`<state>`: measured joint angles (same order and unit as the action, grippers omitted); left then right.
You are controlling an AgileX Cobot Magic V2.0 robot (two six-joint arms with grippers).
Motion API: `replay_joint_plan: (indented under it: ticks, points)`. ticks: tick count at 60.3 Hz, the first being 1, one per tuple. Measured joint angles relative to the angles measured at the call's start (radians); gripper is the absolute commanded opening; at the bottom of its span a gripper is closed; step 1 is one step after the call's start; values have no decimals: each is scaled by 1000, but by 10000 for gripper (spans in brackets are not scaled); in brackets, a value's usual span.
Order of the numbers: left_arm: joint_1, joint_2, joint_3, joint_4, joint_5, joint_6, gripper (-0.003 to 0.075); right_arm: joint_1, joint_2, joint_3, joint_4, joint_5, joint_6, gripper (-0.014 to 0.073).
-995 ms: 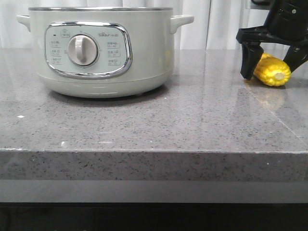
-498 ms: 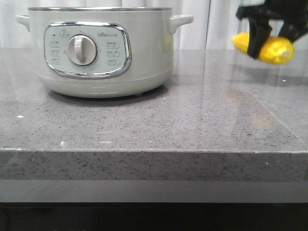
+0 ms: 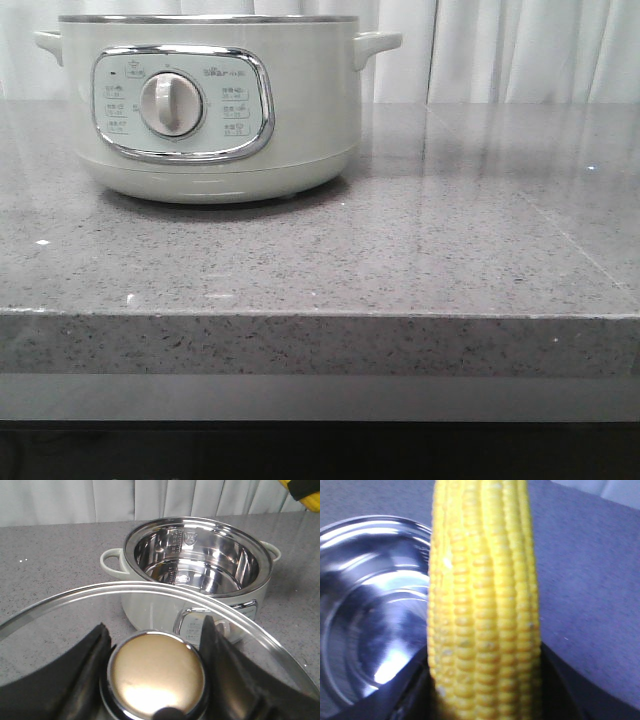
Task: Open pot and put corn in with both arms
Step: 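Close the right gripper on the yellow corn cob and lift it, then carry the corn over the open pot and release it inside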
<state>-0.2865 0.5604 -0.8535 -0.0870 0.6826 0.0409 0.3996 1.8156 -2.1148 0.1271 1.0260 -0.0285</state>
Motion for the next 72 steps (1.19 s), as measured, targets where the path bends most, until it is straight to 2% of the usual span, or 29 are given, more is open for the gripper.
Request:
replay_joint_plan:
  ticks: [14,27,67,72]
  points:
    - [0,0,0,0,-16,0,229,140,19,-5,20,-96,0,302]
    - [0,0,0,0,-16,0,229,210,90,-7,20,-126,0,302]
    - [0,0,0,0,-16,0,229,223,258,-7,6,-76,0,302]
    - [0,0,0,0,-16,0,229,223,260,-7,-7,-67,0,323]
